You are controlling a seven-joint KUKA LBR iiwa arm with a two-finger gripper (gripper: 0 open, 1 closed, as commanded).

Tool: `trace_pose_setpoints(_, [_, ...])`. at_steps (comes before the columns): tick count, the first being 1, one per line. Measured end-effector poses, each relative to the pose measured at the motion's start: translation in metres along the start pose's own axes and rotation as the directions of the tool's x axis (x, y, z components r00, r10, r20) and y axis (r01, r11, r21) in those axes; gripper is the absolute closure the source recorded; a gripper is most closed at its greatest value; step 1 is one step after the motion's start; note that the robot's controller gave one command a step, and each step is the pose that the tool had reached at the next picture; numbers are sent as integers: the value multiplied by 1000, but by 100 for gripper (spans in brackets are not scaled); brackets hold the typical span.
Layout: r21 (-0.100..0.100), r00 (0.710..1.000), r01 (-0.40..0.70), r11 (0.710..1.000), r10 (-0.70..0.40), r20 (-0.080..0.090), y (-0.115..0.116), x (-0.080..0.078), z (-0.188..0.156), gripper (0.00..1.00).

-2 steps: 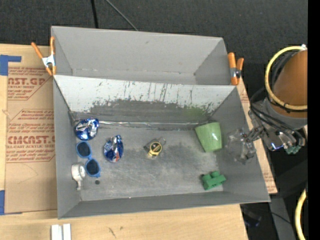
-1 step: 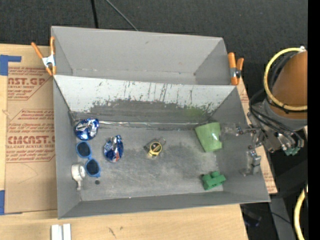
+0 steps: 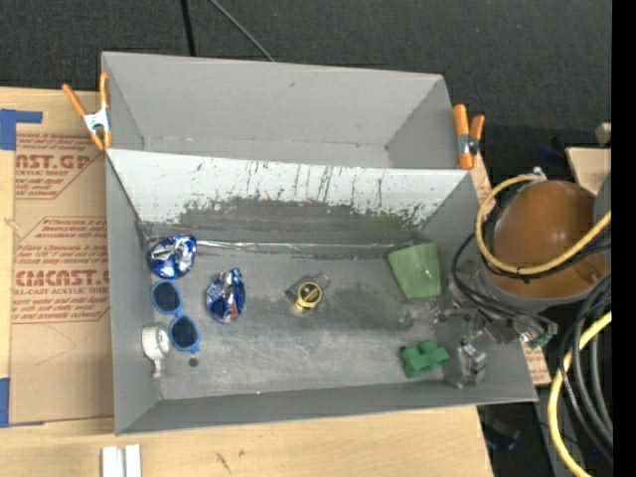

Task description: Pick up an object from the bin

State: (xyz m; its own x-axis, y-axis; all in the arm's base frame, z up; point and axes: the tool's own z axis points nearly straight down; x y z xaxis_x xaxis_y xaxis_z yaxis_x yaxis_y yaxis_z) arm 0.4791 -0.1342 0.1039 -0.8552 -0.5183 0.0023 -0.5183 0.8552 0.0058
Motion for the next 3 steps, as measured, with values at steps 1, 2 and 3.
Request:
trace_pose_setpoints(1, [8, 990, 137, 990, -137, 6, -6, -1, 27, 0])
trace_pose_setpoints(2, [6, 991, 137, 991, -137, 4, -5, 0, 27, 100])
trace_pose_setpoints(3, [14, 989, 146, 989, -146, 9, -22, -35, -112, 100])
